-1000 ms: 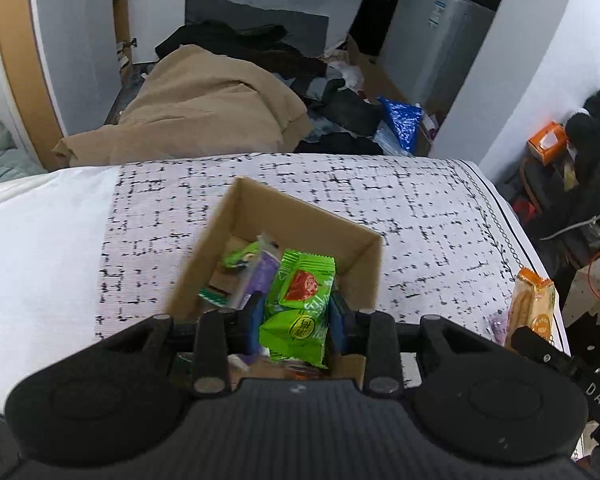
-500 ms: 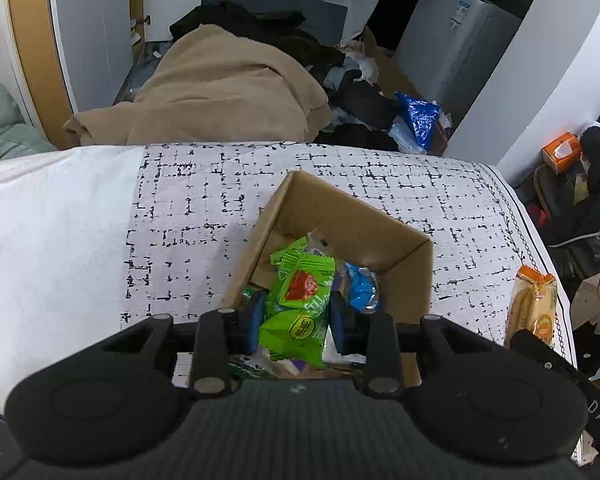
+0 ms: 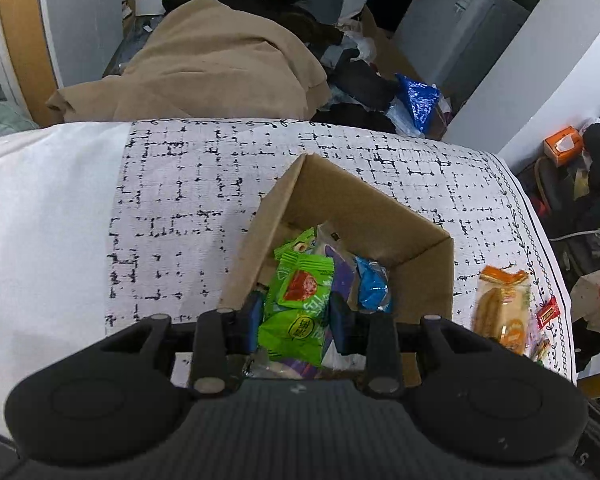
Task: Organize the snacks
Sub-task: 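Carry the green packet with the left tool while the right tool carries the cake packet to the box, then open the right tool over the box while the left tool releases the green packet inside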
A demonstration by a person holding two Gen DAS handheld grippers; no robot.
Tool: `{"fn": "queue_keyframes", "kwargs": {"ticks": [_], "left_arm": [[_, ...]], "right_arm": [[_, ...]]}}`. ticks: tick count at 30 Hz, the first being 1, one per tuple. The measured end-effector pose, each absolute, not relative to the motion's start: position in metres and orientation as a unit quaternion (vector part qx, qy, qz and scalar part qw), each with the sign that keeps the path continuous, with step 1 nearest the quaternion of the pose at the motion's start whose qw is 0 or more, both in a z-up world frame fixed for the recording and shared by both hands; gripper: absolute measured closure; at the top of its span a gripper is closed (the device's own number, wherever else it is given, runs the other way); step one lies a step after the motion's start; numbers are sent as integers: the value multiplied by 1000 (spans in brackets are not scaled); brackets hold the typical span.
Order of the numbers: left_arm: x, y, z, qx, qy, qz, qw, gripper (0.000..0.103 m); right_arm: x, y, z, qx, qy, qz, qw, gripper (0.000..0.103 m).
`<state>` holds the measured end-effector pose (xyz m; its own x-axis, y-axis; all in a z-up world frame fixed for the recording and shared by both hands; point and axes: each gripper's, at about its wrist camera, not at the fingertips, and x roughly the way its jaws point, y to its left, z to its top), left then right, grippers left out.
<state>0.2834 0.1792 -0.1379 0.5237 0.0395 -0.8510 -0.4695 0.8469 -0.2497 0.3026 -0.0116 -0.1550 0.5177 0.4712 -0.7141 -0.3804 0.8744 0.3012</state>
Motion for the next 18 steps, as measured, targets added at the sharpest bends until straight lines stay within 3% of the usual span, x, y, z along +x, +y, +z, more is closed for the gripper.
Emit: {"fn": "queue_keyframes", "kwargs": {"ticks": [12,14,16,18], "left_arm": [[298,187,-136,-231,475,129,839,62],[298,187,-132,-231,476,130,838,62],[296,184,-126,-222,474,134,841,56],[293,182,-123,-216,473,142,842,39]], "right_arm": [[311,14,-161,62,414,261,870,66],[310,15,-160,68,412,266,869,56],[307,15,-157,67,409,272,868,49],[303,15,-154,61,405,276,870,48]]}}
